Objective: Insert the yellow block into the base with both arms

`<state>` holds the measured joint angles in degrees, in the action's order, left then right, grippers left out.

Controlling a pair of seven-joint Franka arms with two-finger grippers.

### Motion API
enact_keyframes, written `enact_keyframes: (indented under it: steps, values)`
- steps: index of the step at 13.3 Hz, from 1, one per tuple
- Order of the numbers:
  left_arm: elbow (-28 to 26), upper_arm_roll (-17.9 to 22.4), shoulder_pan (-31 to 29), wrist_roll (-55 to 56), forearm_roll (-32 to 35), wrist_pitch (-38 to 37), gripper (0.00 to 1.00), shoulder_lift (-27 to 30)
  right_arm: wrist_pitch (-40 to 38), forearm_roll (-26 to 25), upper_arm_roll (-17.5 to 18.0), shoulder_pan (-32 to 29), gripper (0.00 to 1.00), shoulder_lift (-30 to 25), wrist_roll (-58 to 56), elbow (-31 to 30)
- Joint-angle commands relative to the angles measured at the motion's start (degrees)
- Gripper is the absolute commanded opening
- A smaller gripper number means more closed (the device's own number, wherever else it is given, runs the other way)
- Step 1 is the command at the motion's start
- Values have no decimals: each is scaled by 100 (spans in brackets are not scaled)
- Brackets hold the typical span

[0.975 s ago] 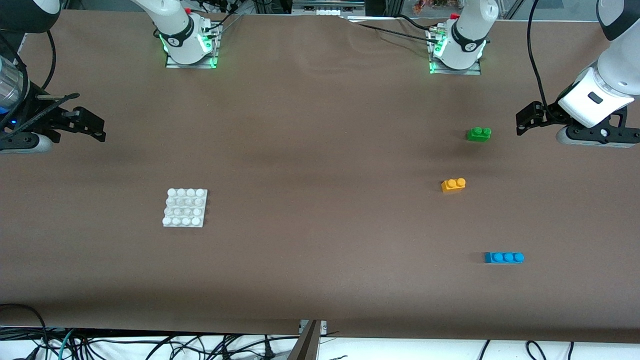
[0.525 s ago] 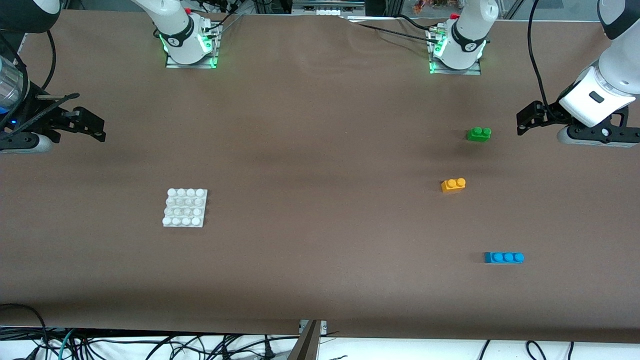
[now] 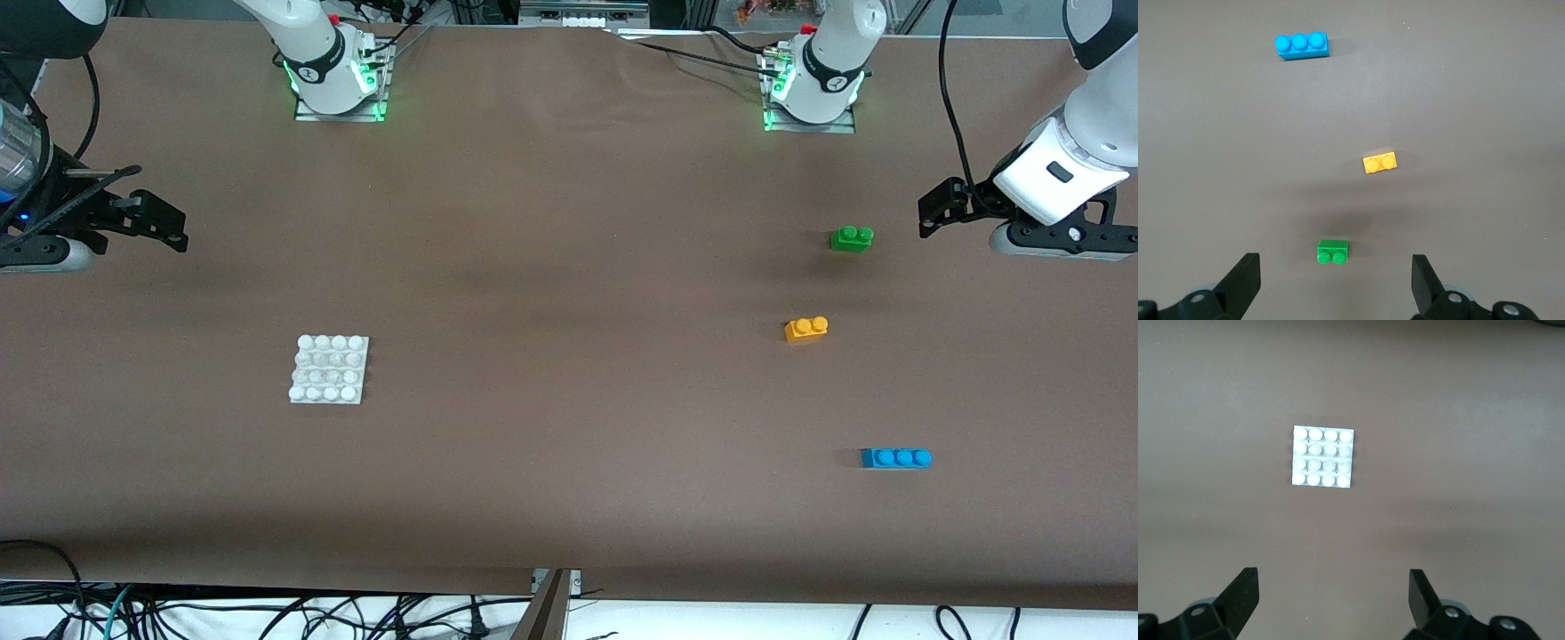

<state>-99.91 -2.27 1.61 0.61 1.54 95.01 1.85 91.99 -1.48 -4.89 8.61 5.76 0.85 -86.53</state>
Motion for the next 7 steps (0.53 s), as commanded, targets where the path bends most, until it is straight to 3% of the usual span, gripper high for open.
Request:
enact_keyframes:
  steps: [1,7]
  values:
    - [200,-10,14,-96,13,-307,100,-70,21,69,6,0,100,-5,64,49]
    - [305,-80,23,-44,13,-325,100,-79,21,69,6,0,100,-5,55,49]
